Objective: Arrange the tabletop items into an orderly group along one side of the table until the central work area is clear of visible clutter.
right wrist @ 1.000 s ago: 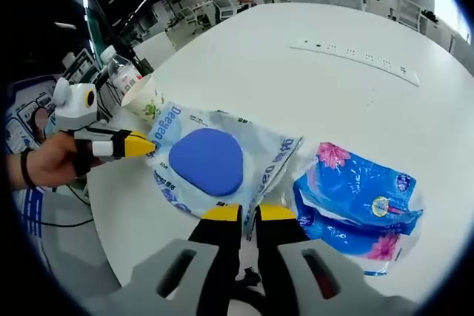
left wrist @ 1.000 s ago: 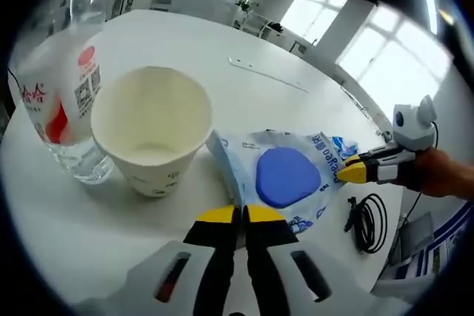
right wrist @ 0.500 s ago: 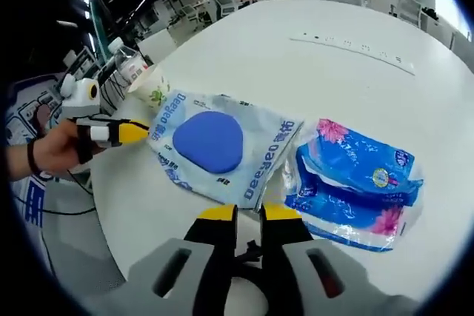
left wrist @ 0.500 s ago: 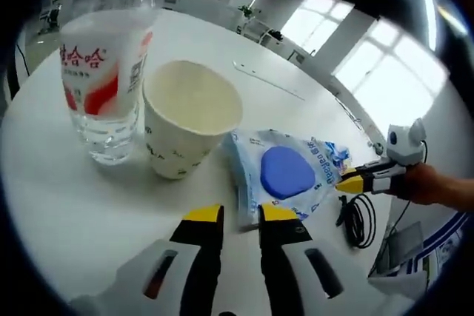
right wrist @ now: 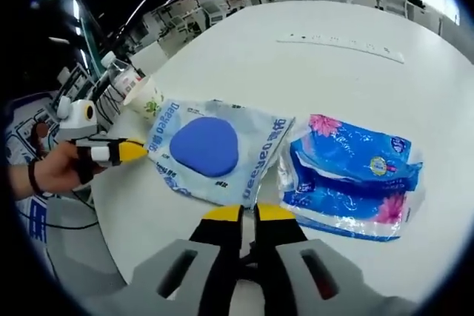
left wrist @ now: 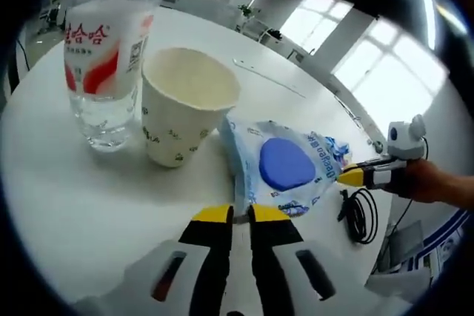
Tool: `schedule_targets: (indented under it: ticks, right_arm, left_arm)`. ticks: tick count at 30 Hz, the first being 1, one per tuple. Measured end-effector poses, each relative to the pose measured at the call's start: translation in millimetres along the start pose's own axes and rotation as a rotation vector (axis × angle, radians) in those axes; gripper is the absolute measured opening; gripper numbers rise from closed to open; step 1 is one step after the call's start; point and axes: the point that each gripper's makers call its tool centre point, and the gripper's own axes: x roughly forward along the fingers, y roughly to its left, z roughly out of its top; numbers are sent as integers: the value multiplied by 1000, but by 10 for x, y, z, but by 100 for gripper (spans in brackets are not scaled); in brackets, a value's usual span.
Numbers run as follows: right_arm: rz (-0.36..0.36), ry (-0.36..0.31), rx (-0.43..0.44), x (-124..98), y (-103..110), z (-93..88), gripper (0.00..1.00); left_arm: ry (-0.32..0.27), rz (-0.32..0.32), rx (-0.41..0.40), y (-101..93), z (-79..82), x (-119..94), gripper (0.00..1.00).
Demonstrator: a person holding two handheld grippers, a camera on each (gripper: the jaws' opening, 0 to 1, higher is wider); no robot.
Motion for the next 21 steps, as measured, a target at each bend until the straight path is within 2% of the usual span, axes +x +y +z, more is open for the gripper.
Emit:
schedule_targets:
  ticks: [10,15,21]
  right_arm:
    - [-3,-17,33,70,-28,107,0]
    - [4,-16,12,104,-24,186,0]
    - [8,-14,5,126,-15,212,0]
  left_arm:
    - [-42,48,-51,53,140,66,1]
    - [-59,58,-69,93,243,95,1]
    - [-58,62,-75,96,253,88,1]
